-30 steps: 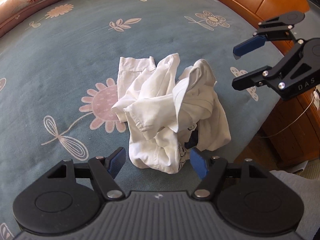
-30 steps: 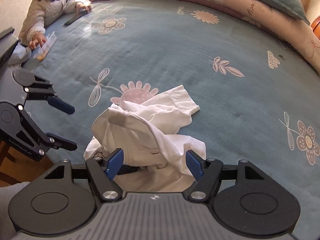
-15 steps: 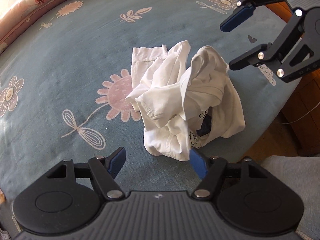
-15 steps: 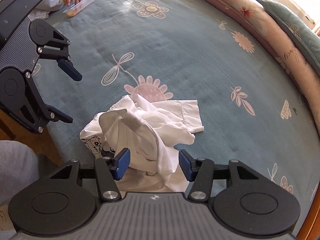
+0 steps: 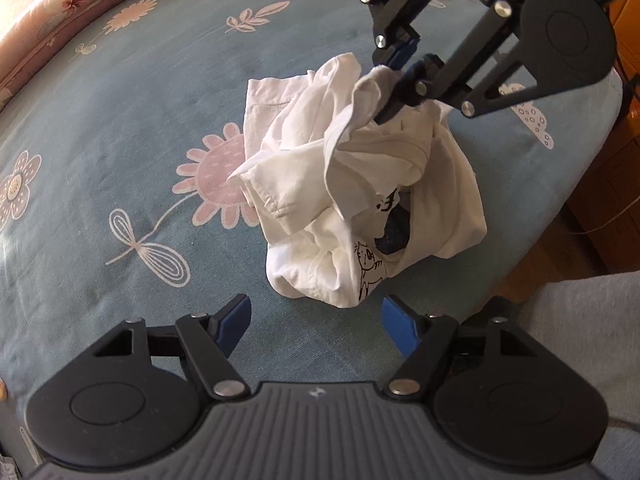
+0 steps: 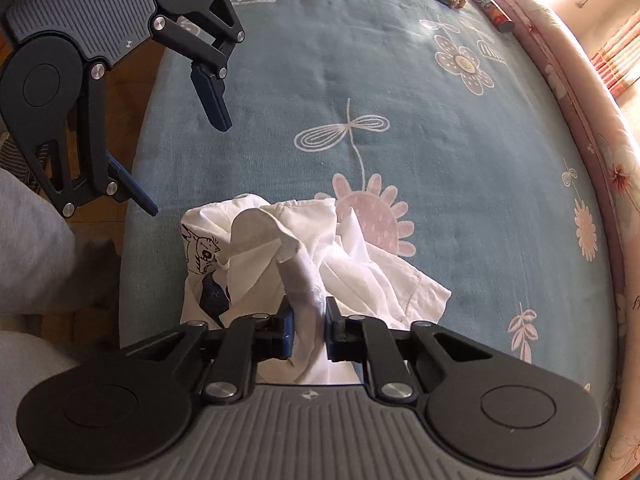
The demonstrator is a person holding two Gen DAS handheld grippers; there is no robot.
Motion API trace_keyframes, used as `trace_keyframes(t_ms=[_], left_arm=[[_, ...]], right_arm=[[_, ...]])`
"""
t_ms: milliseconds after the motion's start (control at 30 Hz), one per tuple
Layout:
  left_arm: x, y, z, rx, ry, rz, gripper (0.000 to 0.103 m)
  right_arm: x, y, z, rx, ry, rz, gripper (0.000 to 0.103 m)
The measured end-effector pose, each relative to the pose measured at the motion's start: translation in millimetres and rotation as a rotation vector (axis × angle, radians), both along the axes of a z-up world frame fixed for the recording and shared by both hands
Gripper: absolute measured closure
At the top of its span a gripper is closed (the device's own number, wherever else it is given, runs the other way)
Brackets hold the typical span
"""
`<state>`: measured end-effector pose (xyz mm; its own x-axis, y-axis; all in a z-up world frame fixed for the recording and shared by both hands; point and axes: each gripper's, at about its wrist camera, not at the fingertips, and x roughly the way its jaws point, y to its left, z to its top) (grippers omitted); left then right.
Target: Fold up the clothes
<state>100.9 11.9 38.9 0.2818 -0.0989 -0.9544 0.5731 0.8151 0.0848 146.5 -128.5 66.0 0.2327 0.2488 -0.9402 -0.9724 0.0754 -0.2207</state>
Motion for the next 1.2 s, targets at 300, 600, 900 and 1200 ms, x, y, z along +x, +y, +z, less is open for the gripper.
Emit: trace_keyframes(t_ms=[300,600,900,1200], left_arm=[[8,16,-8,-0.005,0.008,-0.067,0.030],[30,20,-20,0.014,0.003,-0.138,0.030],[43,5,-20,0.009,0.005,-0.184,0.030],[50,-14,-18,0.007,-0.010,-0.231,0.030]], right_arm=[[10,-7,9,-0.012,0.104,-0.192,0.097],[14,-20,8,0.019,0.161,-0.306,0.097],[34,-54,11,0.068,0.182,-0.484,0.097],[57,-94,15,0.091,0.152,-0.627,0.097]])
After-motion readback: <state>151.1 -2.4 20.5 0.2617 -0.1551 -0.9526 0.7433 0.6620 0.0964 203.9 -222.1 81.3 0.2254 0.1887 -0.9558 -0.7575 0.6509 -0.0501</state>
